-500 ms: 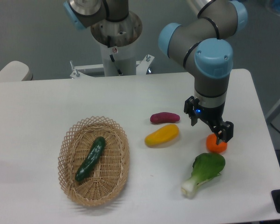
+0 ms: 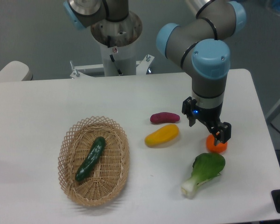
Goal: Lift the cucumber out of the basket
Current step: 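Lift the gripper from beside the orange and swing toward the basket, then lower the open gripper over the green cucumber in the basket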
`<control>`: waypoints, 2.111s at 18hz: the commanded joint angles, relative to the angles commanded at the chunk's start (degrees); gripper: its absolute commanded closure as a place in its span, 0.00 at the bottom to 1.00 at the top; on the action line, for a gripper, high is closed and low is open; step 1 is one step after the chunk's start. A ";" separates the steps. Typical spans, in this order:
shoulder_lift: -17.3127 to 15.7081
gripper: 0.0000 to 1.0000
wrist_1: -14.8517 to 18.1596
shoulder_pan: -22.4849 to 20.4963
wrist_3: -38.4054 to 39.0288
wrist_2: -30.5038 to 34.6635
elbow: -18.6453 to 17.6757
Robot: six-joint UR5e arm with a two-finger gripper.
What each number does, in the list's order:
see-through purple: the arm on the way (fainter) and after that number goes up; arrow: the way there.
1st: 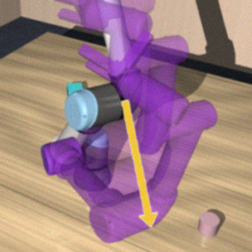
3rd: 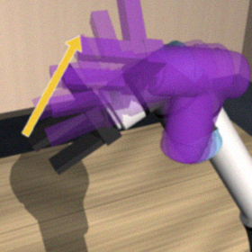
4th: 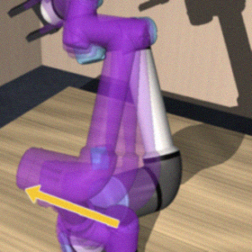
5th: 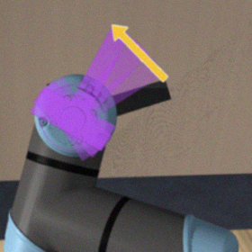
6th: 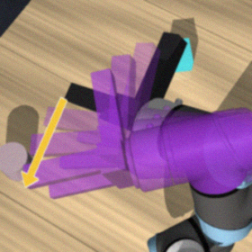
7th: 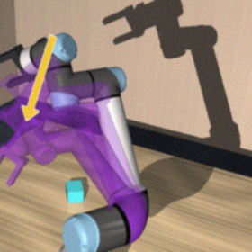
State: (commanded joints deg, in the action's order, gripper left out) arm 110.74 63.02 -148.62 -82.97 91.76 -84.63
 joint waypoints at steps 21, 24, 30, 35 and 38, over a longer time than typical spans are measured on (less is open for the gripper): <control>-0.10 0.00 -4.12 23.37 54.32 -0.62 -11.33; 2.36 0.00 -7.46 25.74 53.88 -0.18 -12.22; 6.67 0.00 -11.68 28.39 53.62 0.00 -13.10; 7.73 0.00 -11.78 28.56 51.60 0.09 -13.19; 8.26 0.12 -11.78 28.57 51.16 0.09 -12.84</control>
State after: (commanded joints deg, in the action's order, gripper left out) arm 119.00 51.24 -120.06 -31.82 91.85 -97.47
